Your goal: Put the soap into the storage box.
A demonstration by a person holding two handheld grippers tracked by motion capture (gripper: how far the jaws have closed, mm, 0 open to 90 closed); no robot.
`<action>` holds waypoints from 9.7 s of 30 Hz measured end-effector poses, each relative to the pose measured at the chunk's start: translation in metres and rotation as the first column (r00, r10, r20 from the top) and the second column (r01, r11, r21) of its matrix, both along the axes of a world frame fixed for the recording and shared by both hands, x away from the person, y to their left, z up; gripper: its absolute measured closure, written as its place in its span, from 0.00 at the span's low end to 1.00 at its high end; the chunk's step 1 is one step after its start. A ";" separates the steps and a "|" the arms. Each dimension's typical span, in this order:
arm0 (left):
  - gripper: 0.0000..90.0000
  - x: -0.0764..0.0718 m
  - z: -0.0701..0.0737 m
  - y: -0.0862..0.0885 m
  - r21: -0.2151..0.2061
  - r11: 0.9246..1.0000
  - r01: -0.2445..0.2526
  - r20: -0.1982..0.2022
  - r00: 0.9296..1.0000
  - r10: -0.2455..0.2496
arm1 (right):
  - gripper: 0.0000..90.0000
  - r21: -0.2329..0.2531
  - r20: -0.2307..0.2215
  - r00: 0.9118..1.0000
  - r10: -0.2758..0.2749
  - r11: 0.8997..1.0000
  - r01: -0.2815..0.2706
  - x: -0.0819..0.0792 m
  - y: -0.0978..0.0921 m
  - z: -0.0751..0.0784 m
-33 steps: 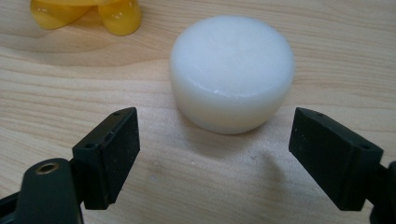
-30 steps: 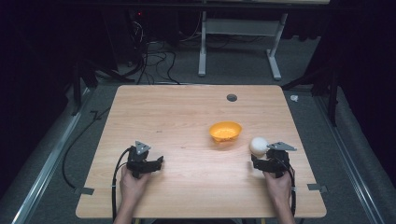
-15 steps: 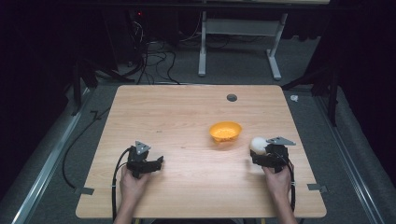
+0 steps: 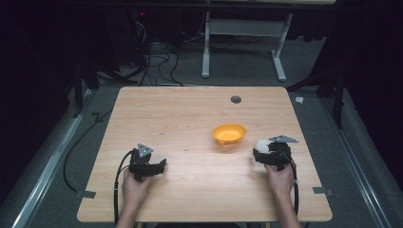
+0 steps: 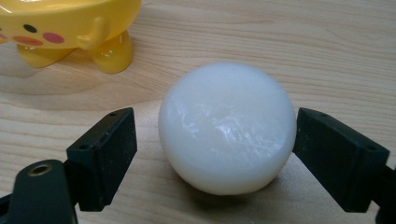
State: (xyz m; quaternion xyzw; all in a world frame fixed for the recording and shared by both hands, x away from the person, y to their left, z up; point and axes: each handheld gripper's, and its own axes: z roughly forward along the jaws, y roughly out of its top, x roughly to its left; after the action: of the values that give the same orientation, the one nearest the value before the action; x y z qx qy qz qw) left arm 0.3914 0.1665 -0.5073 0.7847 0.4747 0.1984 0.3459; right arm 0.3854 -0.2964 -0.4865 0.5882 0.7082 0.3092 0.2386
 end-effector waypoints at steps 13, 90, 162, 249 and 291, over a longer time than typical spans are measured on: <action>0.23 0.000 0.000 0.000 0.000 1.000 0.000 0.000 1.000 0.000 | 0.24 -0.001 -0.027 1.000 -0.012 1.000 0.012 0.009 0.000 -0.009; 0.23 0.000 0.000 0.000 0.000 1.000 0.001 0.000 1.000 -0.001 | 0.28 0.087 0.053 0.995 0.089 0.992 -0.093 -0.008 0.015 0.016; 0.22 0.000 0.000 0.000 -0.002 1.000 0.001 0.000 1.000 -0.001 | 0.28 0.074 0.101 0.962 0.254 0.962 -0.262 0.018 0.064 0.061; 0.22 0.000 0.000 0.000 -0.002 1.000 0.005 -0.001 1.000 -0.005 | 0.27 0.031 -0.048 0.974 0.224 0.974 -0.222 0.080 0.094 0.026; 0.22 0.000 0.000 0.000 -0.001 1.000 0.005 0.000 1.000 -0.005 | 0.27 0.051 0.092 0.974 0.207 0.976 -0.213 0.060 0.078 0.054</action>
State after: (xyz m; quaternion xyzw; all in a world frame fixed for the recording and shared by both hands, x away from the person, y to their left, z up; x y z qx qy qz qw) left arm 0.3915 0.1665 -0.5073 0.7857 0.4728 0.1971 0.3470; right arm 0.4453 -0.2186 -0.4325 0.5031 0.7456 0.3792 0.2170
